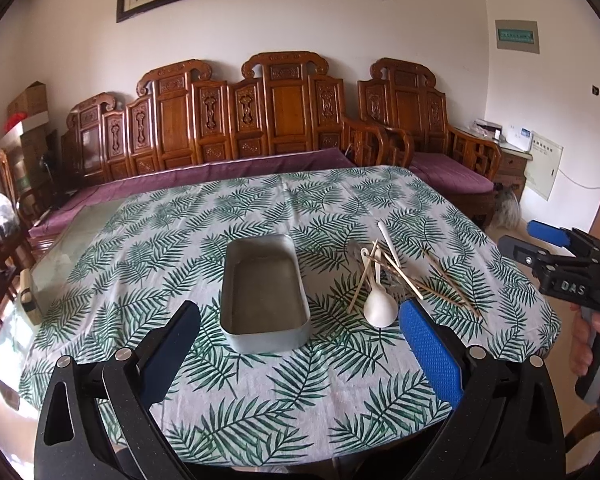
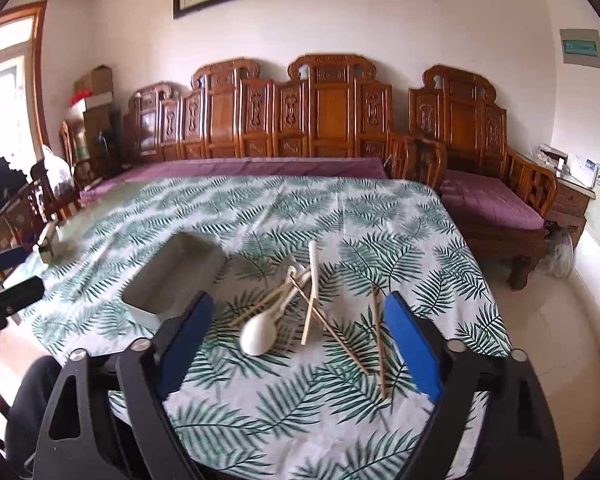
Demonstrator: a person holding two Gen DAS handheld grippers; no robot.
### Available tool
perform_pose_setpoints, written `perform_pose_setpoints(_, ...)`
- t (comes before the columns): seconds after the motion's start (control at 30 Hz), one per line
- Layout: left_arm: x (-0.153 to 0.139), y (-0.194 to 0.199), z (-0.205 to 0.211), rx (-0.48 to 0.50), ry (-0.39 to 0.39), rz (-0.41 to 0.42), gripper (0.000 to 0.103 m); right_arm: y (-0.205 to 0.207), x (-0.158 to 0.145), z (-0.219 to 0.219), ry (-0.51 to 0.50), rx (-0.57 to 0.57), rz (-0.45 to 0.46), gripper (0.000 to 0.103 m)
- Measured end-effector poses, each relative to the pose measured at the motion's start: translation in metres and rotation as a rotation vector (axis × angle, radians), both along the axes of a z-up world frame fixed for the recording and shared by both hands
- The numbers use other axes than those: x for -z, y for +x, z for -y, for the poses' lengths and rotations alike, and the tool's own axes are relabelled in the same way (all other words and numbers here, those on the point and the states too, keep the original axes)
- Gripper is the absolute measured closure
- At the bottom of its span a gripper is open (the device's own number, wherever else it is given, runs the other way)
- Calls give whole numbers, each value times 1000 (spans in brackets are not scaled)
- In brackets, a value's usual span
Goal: Organize utensils
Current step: 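Reach into the utensil pile and grasp a wooden chopstick with the right tool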
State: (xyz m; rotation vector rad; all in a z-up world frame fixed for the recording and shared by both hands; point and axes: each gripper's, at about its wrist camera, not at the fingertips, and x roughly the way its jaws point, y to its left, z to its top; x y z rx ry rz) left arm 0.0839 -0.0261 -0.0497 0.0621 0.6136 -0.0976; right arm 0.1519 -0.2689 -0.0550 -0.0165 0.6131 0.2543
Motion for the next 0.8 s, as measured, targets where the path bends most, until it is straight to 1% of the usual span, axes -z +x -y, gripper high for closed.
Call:
perform_pose_setpoints(0.03, 2, 4, 2, 5, 2, -5, 6, 7, 4, 2, -6, -3, -14, 22)
perform_pose_setpoints(0.1, 7, 12, 5, 20, -1, -21, 6, 26, 14, 9, -25, -7, -48, 29)
perform_pose_setpoints(0.17, 13, 22, 9, 30, -2, -39, 6, 43, 24, 17, -39, -1, -81, 32)
perform_pose_setpoints(0.3, 24, 38, 15, 46, -8, -71, 6, 73, 47, 31, -37, 4, -148, 43)
perform_pose_setpoints(0.33, 27, 42, 18, 50, -6, -79, 6, 82, 56, 35, -39, 8, -170, 46)
perform_pose_setpoints(0.4, 33, 50, 23, 61, 0, -93, 6, 97, 76, 42, -33, 9, -220, 54)
perform_pose_setpoints(0.43, 36, 53, 25, 68, 3, -98, 6, 103, 84, 44, -27, 7, -240, 56)
perform_pose_setpoints(0.5, 43, 61, 31, 83, 8, -115, 6, 113, 102, 48, -21, 6, -287, 65)
perform_pose_setpoints(0.6, 52, 72, 39, 103, 6, -141, 6, 129, 134, 57, -18, 9, -363, 75)
perform_pose_setpoints(0.7, 62, 84, 50, 126, -2, -168, 6, 136, 151, 66, -27, 32, -401, 77)
perform_pose_setpoints(0.8, 73, 98, 62, 152, -9, -203, 6, 139, 160, 75, -15, 41, -423, 80)
